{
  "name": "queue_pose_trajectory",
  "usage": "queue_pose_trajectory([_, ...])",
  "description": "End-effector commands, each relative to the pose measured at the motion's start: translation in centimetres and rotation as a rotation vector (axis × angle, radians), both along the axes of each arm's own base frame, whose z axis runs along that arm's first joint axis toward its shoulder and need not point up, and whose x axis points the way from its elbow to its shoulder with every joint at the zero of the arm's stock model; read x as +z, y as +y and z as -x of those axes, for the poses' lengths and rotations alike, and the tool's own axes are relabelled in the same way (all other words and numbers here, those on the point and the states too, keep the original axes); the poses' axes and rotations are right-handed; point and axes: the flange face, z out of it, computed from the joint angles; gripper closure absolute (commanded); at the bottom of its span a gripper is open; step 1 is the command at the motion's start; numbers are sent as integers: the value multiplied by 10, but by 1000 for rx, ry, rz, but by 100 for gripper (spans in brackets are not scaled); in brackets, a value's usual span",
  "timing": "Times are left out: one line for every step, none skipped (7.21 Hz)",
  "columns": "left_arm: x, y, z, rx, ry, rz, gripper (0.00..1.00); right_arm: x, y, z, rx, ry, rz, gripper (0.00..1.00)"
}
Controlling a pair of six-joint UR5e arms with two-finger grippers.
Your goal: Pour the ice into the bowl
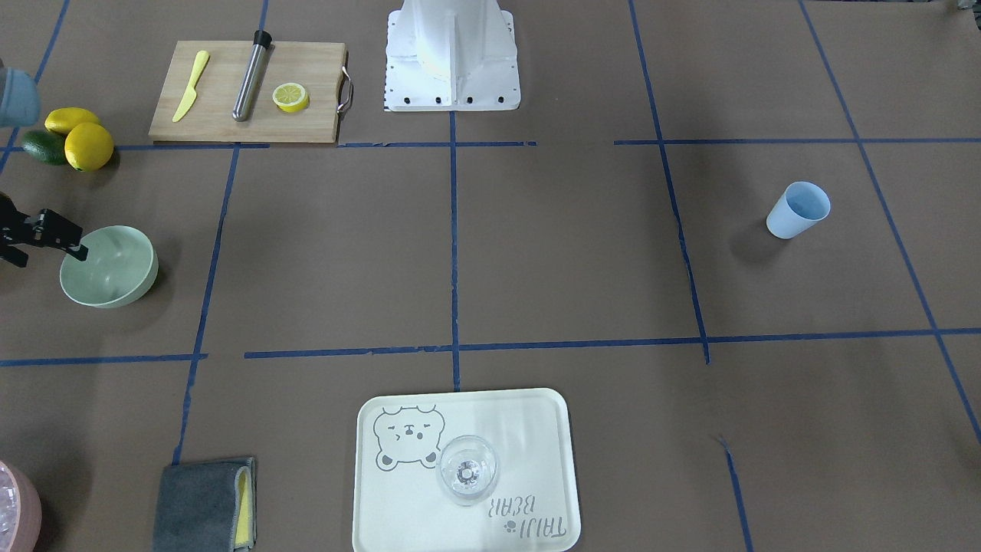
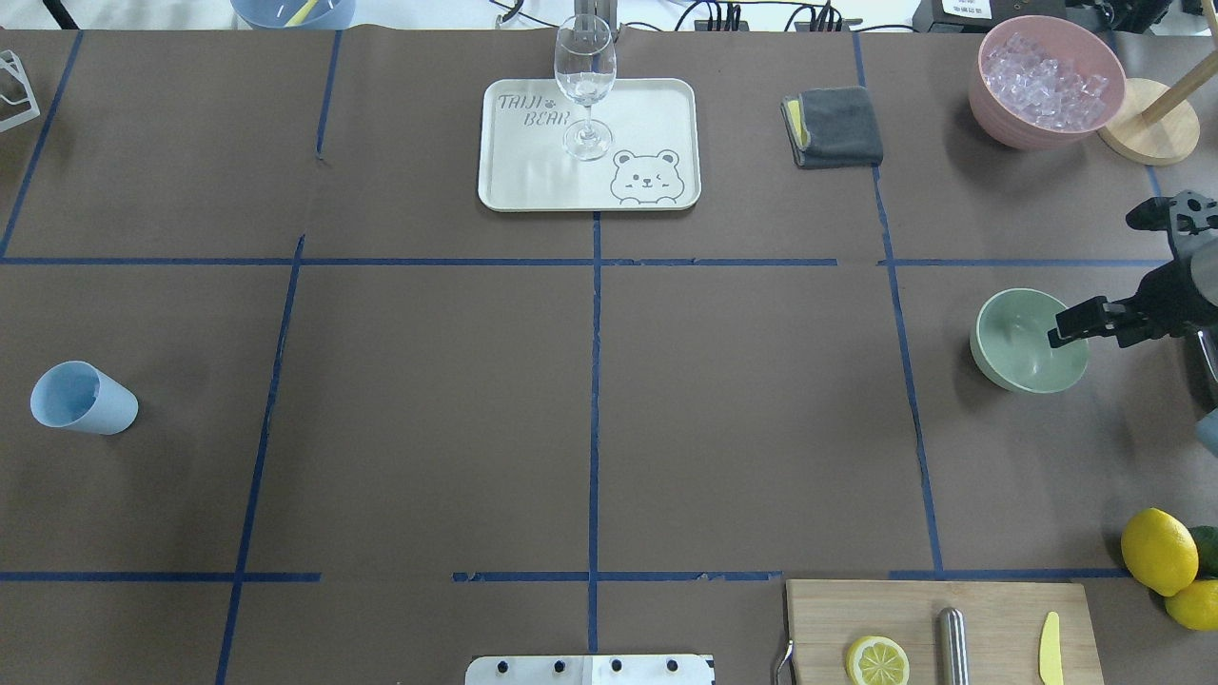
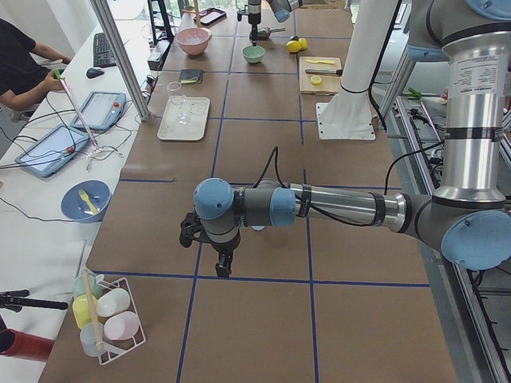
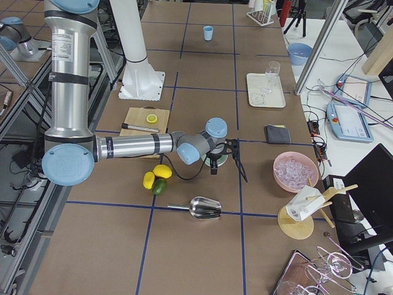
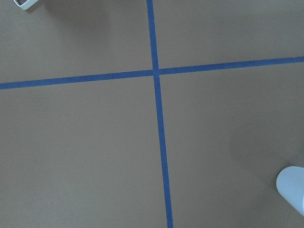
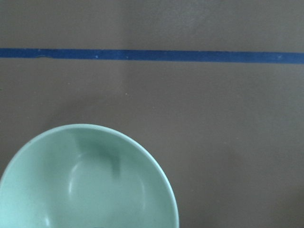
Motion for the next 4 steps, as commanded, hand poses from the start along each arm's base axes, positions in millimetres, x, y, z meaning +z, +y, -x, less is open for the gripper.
queue_pose_trajectory([0,0,0,0,0,-2,0,7,3,25,23,13,13,3])
queue_pose_trajectory([0,0,0,0,0,-2,0,8,3,24,26,15,15,56])
queue_pose_trajectory([0,0,0,0,6,-1,0,8,3,24,26,15,15,100])
queue_pose_trajectory([0,1,-1,-1,15,1,0,6,3,23,28,12,11,100])
